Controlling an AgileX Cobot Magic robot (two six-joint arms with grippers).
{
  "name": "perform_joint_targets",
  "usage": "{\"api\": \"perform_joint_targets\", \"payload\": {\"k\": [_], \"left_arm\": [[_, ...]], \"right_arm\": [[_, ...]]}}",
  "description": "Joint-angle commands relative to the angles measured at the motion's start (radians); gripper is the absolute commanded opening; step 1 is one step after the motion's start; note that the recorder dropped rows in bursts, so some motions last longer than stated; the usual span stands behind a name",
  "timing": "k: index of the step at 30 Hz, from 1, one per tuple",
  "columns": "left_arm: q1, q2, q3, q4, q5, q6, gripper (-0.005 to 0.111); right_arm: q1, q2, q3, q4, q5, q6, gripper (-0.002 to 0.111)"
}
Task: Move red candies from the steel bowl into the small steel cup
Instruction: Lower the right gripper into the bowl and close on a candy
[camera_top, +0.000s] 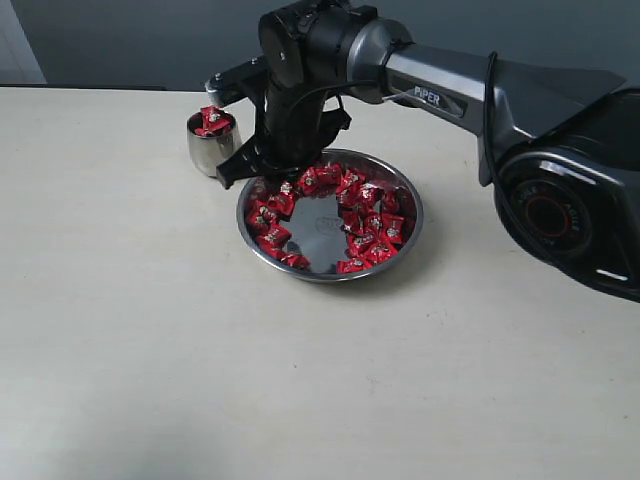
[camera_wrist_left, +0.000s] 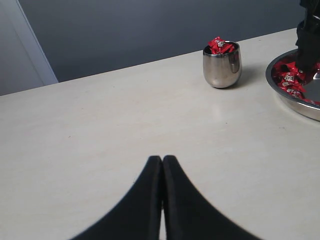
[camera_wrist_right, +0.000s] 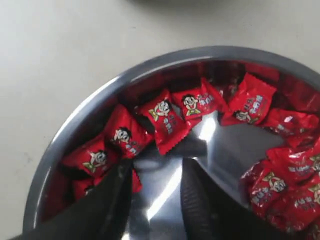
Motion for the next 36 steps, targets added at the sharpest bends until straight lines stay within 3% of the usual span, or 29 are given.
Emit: {"api": "perform_joint_targets", "payload": {"k": [1, 11, 25, 31, 36], "left_arm": [[0.0, -0.004, -0.001, 0.003, -0.007, -0.005, 0.0], [0.0, -0.004, -0.001, 0.003, -0.007, -0.005, 0.0], [0.0, -0.004, -0.001, 0.003, -0.007, -0.005, 0.0], [0.0, -0.004, -0.001, 0.003, -0.007, -0.005, 0.0], [0.0, -0.004, -0.001, 0.003, -0.007, -0.005, 0.0]], "right_arm": [[-0.001, 0.017, -0.004, -0.011, 0.036, -0.009, 0.045], [-0.001, 0.019, -0.004, -0.235, 0.161, 0.135, 0.045], [-0.001, 0.057, -0.004, -0.181, 0.161, 0.141, 0.045], [-0.001, 0.062, -0.004, -0.34, 0.161, 0.187, 0.045], [-0.006, 0.092, -0.004, -0.344, 0.161, 0.186, 0.045]]}}
